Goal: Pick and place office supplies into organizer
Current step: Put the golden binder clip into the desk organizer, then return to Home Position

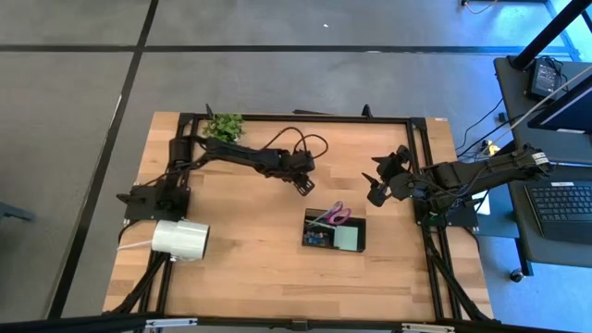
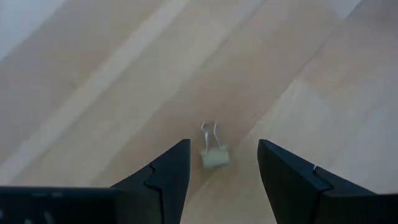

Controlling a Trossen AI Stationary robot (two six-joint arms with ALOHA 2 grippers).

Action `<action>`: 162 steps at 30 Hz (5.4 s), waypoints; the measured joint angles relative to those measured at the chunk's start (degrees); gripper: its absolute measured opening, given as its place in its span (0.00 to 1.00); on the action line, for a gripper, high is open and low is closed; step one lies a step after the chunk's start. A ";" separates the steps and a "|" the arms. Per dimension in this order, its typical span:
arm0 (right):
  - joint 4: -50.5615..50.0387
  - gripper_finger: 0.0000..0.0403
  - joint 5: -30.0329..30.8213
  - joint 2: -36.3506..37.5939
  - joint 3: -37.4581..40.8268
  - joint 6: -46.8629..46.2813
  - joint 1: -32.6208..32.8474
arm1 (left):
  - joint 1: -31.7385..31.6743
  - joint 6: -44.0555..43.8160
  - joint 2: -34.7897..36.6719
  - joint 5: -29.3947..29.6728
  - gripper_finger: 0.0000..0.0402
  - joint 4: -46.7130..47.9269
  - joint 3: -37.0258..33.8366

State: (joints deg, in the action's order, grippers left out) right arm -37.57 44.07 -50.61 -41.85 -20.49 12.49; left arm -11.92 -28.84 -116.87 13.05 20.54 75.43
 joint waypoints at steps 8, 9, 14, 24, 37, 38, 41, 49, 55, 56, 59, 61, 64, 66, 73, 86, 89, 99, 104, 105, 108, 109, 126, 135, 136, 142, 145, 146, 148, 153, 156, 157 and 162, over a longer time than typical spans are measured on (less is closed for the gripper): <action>-0.33 0.67 -0.02 0.00 0.00 0.17 0.00 | 0.57 -1.36 -1.96 -0.21 0.45 3.10 1.23; -0.46 0.67 -0.04 0.00 -0.01 0.17 0.00 | 0.57 -1.61 -2.02 -0.32 0.45 3.13 1.19; -0.72 0.67 -0.04 0.00 0.00 0.17 0.00 | 0.59 -1.90 -2.51 -0.32 0.45 3.14 1.14; -0.72 0.67 -0.07 0.00 0.00 0.17 0.00 | 0.57 -1.91 -2.70 -0.52 0.45 3.30 1.02; -0.70 0.67 -0.07 0.00 0.00 0.20 0.00 | 0.50 -0.97 -2.70 -0.56 0.29 3.43 0.92; -0.69 0.67 -0.07 0.00 -0.02 0.20 0.00 | 0.52 -0.72 -2.70 -0.58 0.28 3.44 0.91; -0.69 0.67 -0.07 -0.01 -0.01 0.20 0.00 | 0.52 -0.54 -2.70 -0.73 0.27 3.58 0.91; -0.69 0.67 -0.07 -0.01 0.00 0.20 0.00 | 0.52 -0.41 -2.72 -0.86 0.22 3.74 0.91; -0.69 0.67 -0.07 0.00 0.00 0.20 0.00 | 0.52 -0.42 -2.72 -0.88 0.16 3.88 0.91; -0.68 0.67 -0.07 -0.01 0.00 0.20 0.00 | 0.52 -0.43 -2.72 -0.86 0.16 3.91 0.91; -0.67 0.67 -0.07 0.00 0.00 0.20 0.00 | 0.55 -0.44 -2.72 -0.59 0.15 3.91 0.91; -0.67 0.67 -0.07 -0.01 -0.01 0.20 0.00 | 0.59 -0.44 -2.72 -0.26 0.15 3.91 0.91; -0.67 0.67 -0.07 -0.01 -0.01 0.19 0.00 | 0.59 0.33 -2.72 -0.23 0.15 3.91 0.91; -0.67 0.67 -0.07 0.00 0.00 0.15 0.00 | 0.59 1.58 -2.42 -0.30 0.15 4.63 1.33; -0.72 0.67 -0.05 -0.02 0.00 0.07 0.00 | 0.68 5.41 1.18 -2.06 0.15 10.09 3.00; -0.22 0.67 -0.08 -0.01 0.00 1.31 0.00 | 5.02 6.29 18.63 -0.80 0.15 16.77 3.49; -0.06 0.67 -0.09 -0.02 0.00 1.25 0.00 | 8.26 8.07 22.29 -0.58 0.15 15.86 3.49; 0.07 0.67 -0.13 0.00 0.00 1.22 0.00 | 22.01 14.95 24.53 -0.44 0.15 1.01 3.51; -0.04 0.67 -0.17 -0.02 0.00 -0.77 0.00 | 27.00 15.68 21.86 1.69 0.15 -3.79 3.53; -0.05 0.67 -0.18 -0.02 0.00 -1.42 0.00 | 27.92 15.98 21.24 2.43 0.15 -4.63 3.53; -0.14 0.67 -0.17 0.00 0.00 -1.51 0.00 | 30.16 16.18 18.83 4.86 0.15 -6.93 3.53; -0.26 0.67 -0.17 -0.02 0.00 -1.51 0.00 | 30.69 16.18 18.02 5.27 0.15 -7.36 3.53; -1.17 0.67 -0.68 -0.02 0.00 -3.09 0.00 | 29.67 14.56 4.96 6.33 0.15 -9.66 3.62; -1.83 0.67 -0.70 -0.02 0.00 -2.80 0.00 | 29.70 12.61 2.17 5.38 0.15 -8.78 3.62; -1.83 0.67 -0.68 -0.01 0.00 -2.65 0.00 | 29.70 12.43 2.12 5.35 0.15 -8.49 3.60; -1.81 0.67 -0.66 0.00 0.00 -1.49 0.01 | 29.54 11.55 1.83 5.32 0.15 -8.51 3.62; -1.81 0.67 -0.68 0.00 0.00 -1.58 0.00 | 29.28 10.17 1.85 5.35 0.17 -8.25 3.62; -1.81 0.67 -0.68 0.00 0.00 -1.66 0.00 | 29.18 9.91 1.85 5.35 0.18 -8.28 3.62; -1.81 0.67 -0.68 0.00 0.00 -1.68 0.02 | 29.00 9.29 1.85 5.35 0.20 -8.21 3.62; -1.81 0.67 -0.68 0.00 0.00 -1.70 0.01 | 28.68 8.55 1.85 5.04 0.23 -6.92 3.62; -1.81 0.67 -0.69 0.00 0.00 -1.72 0.01 | 28.68 8.56 1.85 4.82 0.24 -6.79 3.62; -1.79 0.67 -0.70 0.00 0.00 -1.73 0.00 | 28.68 8.65 1.85 4.48 0.25 -6.82 3.62; -1.81 0.67 -0.70 0.00 0.00 -1.73 0.01 | 28.72 7.54 4.23 -1.61 0.24 -6.55 3.55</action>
State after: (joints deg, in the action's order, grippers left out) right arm -39.38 43.38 -50.61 -41.85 -22.22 12.51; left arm 16.79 -21.30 -112.64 11.44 13.99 78.98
